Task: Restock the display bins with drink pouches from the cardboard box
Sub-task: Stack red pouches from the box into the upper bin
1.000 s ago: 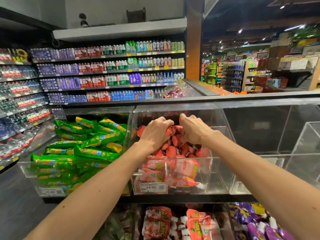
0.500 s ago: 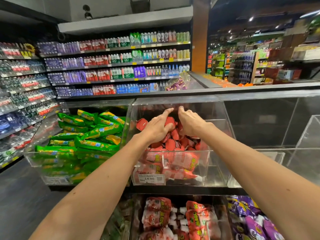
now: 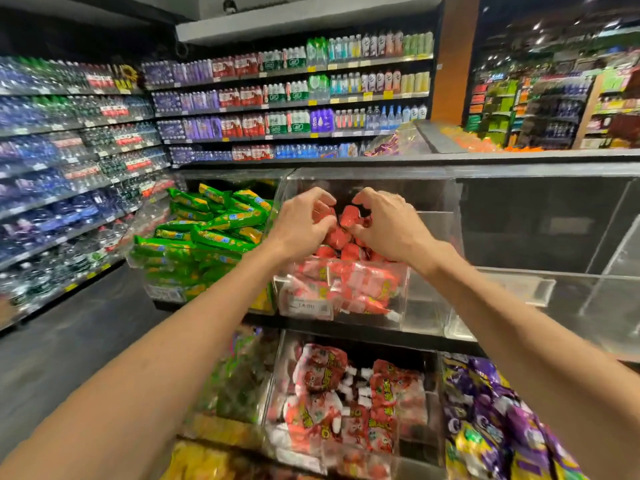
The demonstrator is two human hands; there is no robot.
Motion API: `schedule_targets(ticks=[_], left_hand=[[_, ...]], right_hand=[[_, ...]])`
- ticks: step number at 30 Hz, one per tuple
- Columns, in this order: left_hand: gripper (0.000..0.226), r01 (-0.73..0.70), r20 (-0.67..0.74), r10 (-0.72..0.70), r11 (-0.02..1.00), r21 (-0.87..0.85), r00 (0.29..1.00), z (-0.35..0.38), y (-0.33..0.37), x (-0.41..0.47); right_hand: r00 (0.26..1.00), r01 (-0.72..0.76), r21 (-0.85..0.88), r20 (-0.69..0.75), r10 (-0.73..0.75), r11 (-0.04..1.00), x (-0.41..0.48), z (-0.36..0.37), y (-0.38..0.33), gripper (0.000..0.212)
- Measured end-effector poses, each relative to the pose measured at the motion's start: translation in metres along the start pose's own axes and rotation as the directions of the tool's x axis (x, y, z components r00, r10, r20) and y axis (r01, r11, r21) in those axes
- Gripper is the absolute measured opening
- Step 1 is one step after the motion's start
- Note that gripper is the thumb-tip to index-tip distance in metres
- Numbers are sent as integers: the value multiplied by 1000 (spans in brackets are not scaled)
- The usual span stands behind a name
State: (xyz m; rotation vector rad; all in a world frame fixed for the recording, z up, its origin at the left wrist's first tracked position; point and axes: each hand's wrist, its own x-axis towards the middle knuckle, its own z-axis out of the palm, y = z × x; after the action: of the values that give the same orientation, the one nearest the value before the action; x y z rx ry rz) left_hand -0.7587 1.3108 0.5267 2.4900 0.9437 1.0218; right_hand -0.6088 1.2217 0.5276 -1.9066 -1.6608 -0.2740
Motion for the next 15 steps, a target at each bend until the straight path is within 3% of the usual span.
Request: schedule_targets(ticks=[3,6,9,15], left_hand=[[24,-48,-65,46,998,-35,997,-35,19,-63],[30,-54,-94,48,997,-55,994,-56,35,-135],[40,-92,-89,89,995,-35,992,-49,54,-207],[46,-191,98,200,977,-96,975,56,129,-314]], right_hand=[[996,54,286,-78,-33,957,-62,-11,-17,36],[992,82,425,-120,-34,901,-136,-19,-33,43],[975,165,406,-204,-87,899,-221,-21,-31,41],[987,-114,239,-80,136,964,-414,-55,22,46]])
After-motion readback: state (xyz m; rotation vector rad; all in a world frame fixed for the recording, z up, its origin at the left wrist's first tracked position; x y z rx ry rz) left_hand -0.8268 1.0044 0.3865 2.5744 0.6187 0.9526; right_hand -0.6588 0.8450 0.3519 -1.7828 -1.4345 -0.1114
